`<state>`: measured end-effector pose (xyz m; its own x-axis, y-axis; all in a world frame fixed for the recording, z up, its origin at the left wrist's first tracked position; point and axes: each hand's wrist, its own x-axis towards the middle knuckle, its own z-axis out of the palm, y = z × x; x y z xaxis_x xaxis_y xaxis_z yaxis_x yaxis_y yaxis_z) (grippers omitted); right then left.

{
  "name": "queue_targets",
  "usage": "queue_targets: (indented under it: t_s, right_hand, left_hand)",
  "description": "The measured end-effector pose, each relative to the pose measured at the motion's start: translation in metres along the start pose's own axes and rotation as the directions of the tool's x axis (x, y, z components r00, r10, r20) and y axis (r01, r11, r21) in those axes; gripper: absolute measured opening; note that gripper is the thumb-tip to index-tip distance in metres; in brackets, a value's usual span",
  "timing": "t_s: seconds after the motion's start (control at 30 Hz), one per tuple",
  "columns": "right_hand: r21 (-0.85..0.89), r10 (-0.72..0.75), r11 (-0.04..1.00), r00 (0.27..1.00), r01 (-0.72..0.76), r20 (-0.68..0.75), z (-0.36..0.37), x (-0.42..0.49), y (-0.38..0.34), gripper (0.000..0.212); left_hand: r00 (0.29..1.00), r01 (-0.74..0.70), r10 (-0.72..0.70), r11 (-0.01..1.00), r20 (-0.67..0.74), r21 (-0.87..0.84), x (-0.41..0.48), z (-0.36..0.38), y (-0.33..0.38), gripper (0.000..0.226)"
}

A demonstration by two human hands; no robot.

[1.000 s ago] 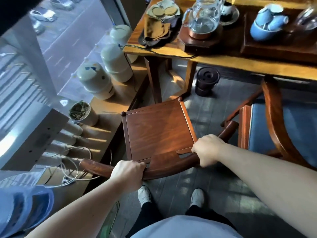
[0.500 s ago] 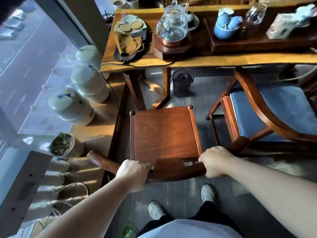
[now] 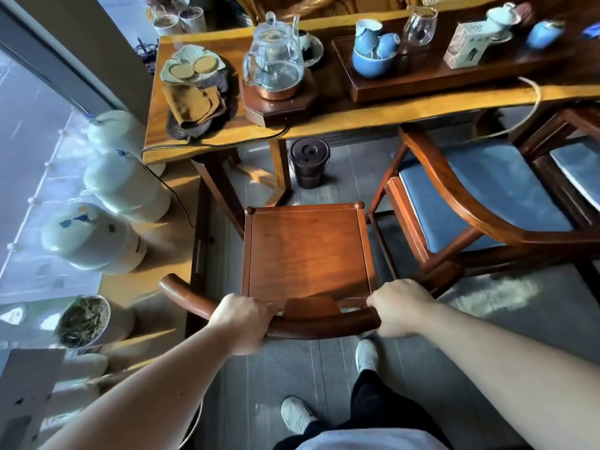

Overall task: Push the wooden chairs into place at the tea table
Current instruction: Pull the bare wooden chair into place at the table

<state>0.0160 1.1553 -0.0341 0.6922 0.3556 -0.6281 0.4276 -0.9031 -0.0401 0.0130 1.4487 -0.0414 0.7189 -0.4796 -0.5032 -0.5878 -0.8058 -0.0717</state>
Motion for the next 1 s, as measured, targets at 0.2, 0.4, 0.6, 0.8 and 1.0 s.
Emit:
queue_targets:
  t_s: [0.2, 0.4, 0.6, 0.8, 1.0]
  right_hand:
    - [-0.005, -0.029, 1.000, 1.000, 0.029, 0.002, -0.011, 0.024, 0.010, 0.020]
    - [-0.048, -0.041, 0.998, 0.998, 0.043, 0.043, -0.029, 0.035, 0.063, 0.020]
    - [-0.072, -0.035, 0.997, 0.998, 0.039, 0.059, -0.044, 0.043, 0.101, 0.019]
    - [-0.021, 0.003, 1.000, 0.999, -0.002, 0.049, -0.037, 0.047, 0.098, 0.023]
    - [-0.012, -0.016, 1.000, 0.999, 0.017, 0.039, -0.033, 0.037, 0.107, 0.021]
  left_hand:
    - [0.996, 0.090, -0.090, 0.996, 0.020, 0.001, 0.023, -0.014, -0.016, 0.024]
    - [0.990, 0.138, -0.137, 0.987, 0.018, -0.077, 0.057, -0.030, 0.005, 0.022]
    - [0.993, 0.113, -0.110, 0.991, 0.045, -0.077, 0.087, -0.048, 0.019, 0.019]
    - [0.993, 0.112, -0.111, 0.993, 0.025, -0.036, 0.098, -0.050, 0.005, 0.023]
    - [0.995, 0.101, -0.100, 0.994, 0.015, -0.036, 0.112, -0.053, 0.008, 0.023]
